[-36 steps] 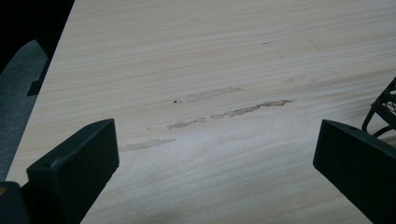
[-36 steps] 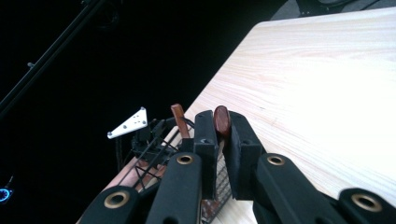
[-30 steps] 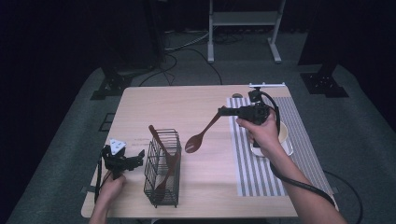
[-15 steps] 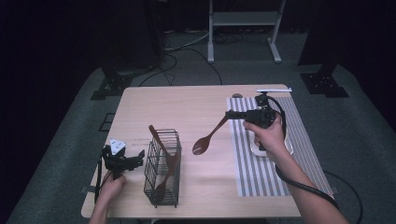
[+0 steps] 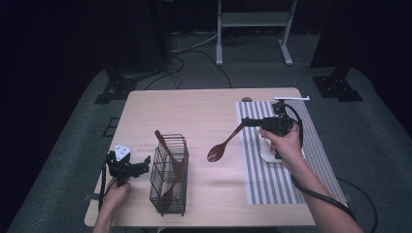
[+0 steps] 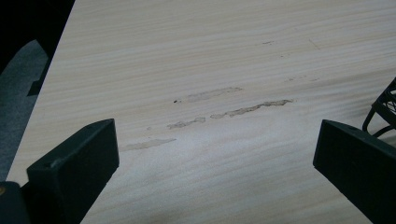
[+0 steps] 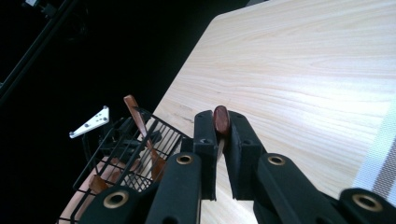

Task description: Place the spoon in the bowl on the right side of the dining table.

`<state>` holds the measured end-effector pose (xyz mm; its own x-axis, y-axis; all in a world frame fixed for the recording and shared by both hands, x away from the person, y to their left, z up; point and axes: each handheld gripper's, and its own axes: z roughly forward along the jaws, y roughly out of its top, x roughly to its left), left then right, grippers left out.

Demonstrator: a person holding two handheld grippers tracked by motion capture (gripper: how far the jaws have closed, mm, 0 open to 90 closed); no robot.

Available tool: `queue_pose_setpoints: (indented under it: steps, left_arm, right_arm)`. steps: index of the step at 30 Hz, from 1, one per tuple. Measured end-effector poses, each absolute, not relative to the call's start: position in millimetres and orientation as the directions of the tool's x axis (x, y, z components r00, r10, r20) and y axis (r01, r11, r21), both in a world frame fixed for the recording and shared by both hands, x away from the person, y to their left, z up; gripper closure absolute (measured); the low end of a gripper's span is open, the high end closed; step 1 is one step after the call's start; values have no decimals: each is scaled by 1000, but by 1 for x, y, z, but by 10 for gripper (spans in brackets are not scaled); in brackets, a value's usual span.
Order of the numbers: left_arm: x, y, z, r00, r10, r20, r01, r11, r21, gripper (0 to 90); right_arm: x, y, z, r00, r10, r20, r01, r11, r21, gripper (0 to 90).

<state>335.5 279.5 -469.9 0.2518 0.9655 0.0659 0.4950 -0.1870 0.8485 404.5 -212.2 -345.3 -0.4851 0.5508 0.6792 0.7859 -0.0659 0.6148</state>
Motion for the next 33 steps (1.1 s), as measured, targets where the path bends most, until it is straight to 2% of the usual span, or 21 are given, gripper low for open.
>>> queue_pose_setpoints:
  steps: [33]
  left_arm:
    - [335,279,-470,251,965,69,496,-190,847,0]
  right_arm:
    - [403,-256,-375,-385,584,715,809,-159,566,825]
